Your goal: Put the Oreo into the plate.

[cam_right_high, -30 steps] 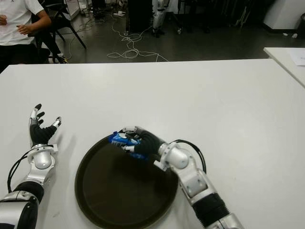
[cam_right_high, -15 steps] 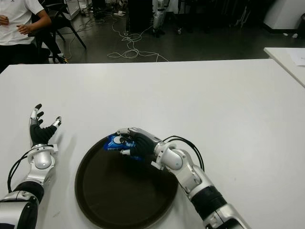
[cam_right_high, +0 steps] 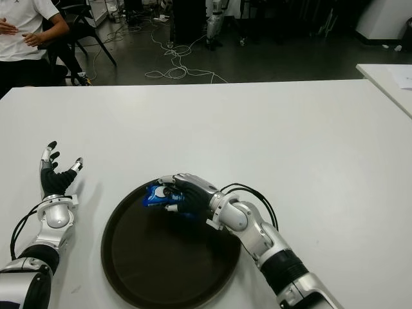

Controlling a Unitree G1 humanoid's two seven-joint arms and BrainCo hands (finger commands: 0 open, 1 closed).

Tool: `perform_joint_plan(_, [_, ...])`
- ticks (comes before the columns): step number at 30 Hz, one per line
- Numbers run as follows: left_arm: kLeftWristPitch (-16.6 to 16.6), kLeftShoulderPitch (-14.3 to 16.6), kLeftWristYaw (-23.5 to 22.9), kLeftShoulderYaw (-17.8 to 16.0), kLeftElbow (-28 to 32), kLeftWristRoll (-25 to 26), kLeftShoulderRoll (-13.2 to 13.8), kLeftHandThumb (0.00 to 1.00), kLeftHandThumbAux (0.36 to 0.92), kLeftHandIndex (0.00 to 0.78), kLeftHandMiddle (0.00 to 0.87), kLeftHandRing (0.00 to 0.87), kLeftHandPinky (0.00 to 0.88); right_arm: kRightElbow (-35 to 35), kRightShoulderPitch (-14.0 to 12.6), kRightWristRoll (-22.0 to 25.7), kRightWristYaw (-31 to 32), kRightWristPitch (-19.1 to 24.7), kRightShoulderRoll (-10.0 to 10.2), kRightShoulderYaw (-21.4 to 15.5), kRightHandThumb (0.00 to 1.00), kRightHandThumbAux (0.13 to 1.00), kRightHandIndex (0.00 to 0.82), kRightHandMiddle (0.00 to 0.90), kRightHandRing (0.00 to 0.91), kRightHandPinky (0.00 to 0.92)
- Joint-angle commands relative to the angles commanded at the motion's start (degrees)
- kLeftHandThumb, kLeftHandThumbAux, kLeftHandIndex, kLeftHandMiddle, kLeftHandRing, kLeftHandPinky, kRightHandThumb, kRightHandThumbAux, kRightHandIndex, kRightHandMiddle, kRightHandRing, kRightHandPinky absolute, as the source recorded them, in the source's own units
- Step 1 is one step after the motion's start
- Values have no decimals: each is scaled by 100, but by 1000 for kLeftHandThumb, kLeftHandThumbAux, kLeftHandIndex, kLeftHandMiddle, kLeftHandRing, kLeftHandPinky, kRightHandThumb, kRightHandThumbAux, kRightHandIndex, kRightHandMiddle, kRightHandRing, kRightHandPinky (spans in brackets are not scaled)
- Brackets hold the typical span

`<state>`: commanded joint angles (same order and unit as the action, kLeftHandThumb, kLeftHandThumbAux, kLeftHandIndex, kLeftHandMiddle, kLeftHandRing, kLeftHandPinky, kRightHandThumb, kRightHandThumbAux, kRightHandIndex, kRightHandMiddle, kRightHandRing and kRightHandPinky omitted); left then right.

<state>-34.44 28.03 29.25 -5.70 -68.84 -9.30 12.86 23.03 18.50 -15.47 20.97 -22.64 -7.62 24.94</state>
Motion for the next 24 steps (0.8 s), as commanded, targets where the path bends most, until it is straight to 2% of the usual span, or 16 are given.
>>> perform_joint_plan(3, [23,-4,45,32,1,-48,19,86,792,84,98,99,95,35,-42,587,526,92,60,-87,23,659,139,146,166,158])
perform_joint_plan(8, [0,-8,14,37,8,-50,19,96,793,90,100,98,91,265,4,1230,1152,192,168,-245,3,609,75,63,64,64])
perform_joint_plan(13, [-50,-20,46,44,24,-67,14,101,809,101,101,95,89,609,121,1261,1244,-137,252,-311,0,573,44,28,15,26])
perform_joint_plan(17, [-57,-20,68,50,25,-80,13,100,808,103,103,97,92,794,147,1268,1290,-337,316,-384,0,561,36,18,5,17])
perform_joint_plan(24, [-21,-4,83,21,-3,-46,11,105,811,94,100,99,101,1477,318,1202,1307,-940,396,-462,0,535,8,1,0,6])
